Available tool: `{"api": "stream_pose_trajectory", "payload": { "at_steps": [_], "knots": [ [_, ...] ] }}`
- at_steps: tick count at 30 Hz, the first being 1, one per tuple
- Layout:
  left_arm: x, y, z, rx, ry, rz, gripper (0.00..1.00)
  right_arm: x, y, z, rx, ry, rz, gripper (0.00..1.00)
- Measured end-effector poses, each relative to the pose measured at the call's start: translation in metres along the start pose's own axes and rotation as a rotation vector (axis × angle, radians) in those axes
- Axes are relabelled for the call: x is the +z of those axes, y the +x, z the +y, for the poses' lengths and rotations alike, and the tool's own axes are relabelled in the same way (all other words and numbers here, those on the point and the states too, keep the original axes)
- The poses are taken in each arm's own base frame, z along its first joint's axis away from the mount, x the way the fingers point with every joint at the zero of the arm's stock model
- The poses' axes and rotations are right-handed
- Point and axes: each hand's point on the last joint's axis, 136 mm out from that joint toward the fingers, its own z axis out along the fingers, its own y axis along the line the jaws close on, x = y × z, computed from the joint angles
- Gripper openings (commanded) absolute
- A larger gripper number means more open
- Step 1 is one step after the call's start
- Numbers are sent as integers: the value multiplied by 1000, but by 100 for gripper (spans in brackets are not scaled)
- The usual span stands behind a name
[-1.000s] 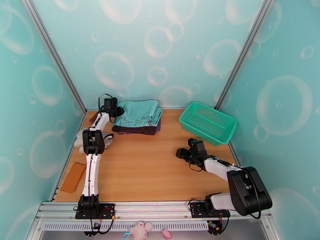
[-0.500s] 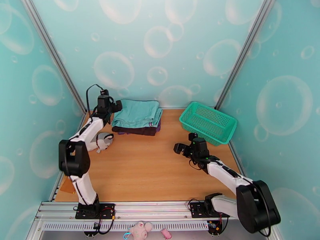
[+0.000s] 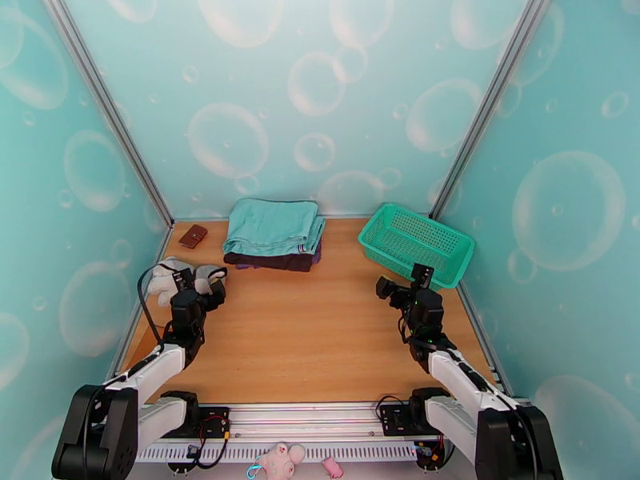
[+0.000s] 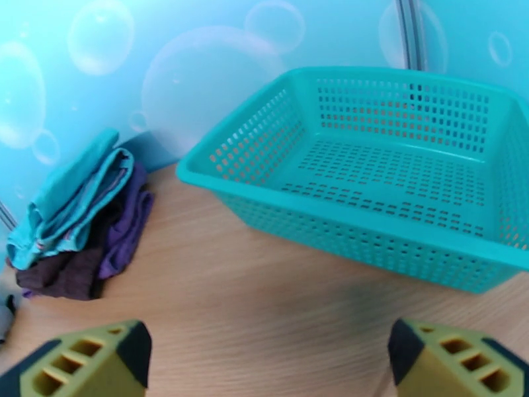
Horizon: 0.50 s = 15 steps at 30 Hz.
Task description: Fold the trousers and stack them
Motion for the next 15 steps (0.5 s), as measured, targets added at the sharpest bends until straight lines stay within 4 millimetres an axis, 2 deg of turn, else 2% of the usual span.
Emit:
{"api": "stream_pose_trajectory", "payload": {
  "at_steps": [3,6,8,11,15],
  "knots": [
    [5,10,16,8,-37,-10,99,14,13,-8,-33,11,5,99],
    [8,12,21,29,-24,-65,100,32,27,-19,-56,24,58,99],
    [12,19,21,46,-4,-81,99,40,24,-22,-75,21,56,99],
    [26,34,15,83,29,-45,99,45,7,-22,-89,-7,-23,99],
    [29,10,9,85,28,-135,100,49,12,-16,-132,-15,-40,99]
  ]
}}
